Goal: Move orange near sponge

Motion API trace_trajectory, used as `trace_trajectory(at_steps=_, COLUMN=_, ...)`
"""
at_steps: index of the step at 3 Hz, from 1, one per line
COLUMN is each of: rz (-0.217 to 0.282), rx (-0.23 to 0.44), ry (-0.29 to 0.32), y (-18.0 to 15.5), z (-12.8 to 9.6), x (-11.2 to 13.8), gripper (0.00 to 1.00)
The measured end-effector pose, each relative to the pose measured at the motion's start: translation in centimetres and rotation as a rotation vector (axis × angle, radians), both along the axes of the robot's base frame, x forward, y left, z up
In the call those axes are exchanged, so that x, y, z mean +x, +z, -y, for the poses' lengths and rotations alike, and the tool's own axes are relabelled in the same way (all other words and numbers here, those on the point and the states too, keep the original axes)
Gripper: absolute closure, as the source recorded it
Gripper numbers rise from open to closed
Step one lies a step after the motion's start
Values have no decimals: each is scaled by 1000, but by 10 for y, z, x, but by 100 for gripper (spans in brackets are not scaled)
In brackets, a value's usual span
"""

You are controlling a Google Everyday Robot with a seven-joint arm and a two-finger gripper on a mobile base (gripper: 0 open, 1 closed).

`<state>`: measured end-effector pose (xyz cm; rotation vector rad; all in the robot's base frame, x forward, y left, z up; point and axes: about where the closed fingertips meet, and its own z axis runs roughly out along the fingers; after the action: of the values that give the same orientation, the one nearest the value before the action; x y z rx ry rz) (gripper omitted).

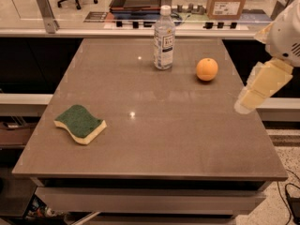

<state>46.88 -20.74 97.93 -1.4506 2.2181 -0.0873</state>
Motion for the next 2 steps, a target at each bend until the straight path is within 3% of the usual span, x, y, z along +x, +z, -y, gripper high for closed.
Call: trace_trajectory(at_steps=2, rz=54, rx=169, ry=-99, y=-24, z=3, x=43, gripper=0)
